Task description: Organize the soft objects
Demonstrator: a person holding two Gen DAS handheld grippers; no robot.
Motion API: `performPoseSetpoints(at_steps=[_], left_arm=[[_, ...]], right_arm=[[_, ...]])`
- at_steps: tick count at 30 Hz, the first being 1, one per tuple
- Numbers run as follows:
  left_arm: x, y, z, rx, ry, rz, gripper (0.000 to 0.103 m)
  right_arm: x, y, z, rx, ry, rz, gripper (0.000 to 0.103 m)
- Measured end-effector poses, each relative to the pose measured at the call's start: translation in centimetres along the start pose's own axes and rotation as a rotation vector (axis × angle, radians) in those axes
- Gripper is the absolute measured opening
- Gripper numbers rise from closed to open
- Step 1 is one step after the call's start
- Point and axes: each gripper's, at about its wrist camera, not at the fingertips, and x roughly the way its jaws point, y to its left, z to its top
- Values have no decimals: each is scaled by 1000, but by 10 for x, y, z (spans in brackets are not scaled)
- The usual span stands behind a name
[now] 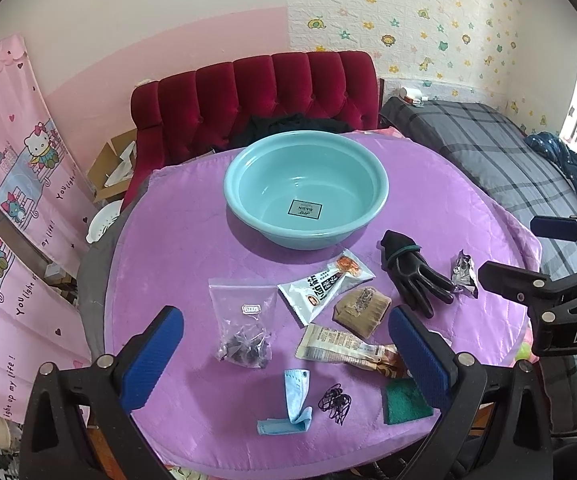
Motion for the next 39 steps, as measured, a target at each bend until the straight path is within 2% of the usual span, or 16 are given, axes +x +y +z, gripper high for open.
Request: performPoseSetpoints(at_steps=[19,23,26,39], left_arm=[[2,9,0,-2,-4,1,103],[5,12,-1,2,14,-30,103],[7,15,-2,9,13,-23,103],[18,38,-4,-25,24,-24,103]], right_arm=[[3,-1,2,15,1,5,103],[3,-2,3,19,7,8,103],[2,-4,4,31,5,9,103],[5,-10,7,45,8,-6,103]])
